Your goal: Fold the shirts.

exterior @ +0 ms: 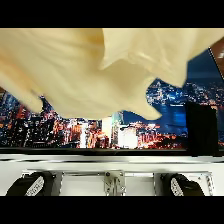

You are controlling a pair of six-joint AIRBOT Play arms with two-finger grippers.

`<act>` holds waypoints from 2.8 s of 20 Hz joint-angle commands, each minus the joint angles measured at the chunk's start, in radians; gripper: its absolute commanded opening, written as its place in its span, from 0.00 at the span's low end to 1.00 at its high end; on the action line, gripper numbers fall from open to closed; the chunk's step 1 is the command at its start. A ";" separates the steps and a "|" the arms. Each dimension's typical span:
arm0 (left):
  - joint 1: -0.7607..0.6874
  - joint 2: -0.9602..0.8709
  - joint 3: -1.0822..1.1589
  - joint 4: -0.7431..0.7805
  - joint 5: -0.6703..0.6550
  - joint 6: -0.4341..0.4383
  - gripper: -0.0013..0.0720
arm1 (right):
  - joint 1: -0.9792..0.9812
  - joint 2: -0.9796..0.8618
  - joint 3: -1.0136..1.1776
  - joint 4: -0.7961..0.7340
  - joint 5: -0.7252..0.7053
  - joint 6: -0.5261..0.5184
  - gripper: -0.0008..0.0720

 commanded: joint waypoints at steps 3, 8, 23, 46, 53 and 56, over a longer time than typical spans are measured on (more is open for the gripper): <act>0.004 0.021 0.011 0.089 -0.105 -0.063 0.07 | -0.003 -0.016 0.082 -0.111 0.361 0.114 0.10; 0.003 -0.029 -0.327 0.102 -0.119 -0.083 0.07 | -0.003 -0.219 0.063 -0.227 0.706 0.124 0.10; -0.273 -0.678 -0.817 0.037 0.241 -0.015 0.07 | 0.239 -1.022 -0.169 -0.217 0.214 0.191 0.11; -0.059 -0.387 -1.497 0.041 0.263 0.058 0.93 | -0.203 -0.579 -0.710 -0.037 0.488 0.108 0.89; -0.187 -0.505 -1.428 -0.039 0.381 0.068 0.58 | -0.046 -0.621 -0.770 -0.121 0.377 0.159 0.89; -0.180 -0.502 -1.427 -0.038 0.359 0.113 0.07 | 0.043 -0.685 -0.850 -0.113 0.325 0.168 0.89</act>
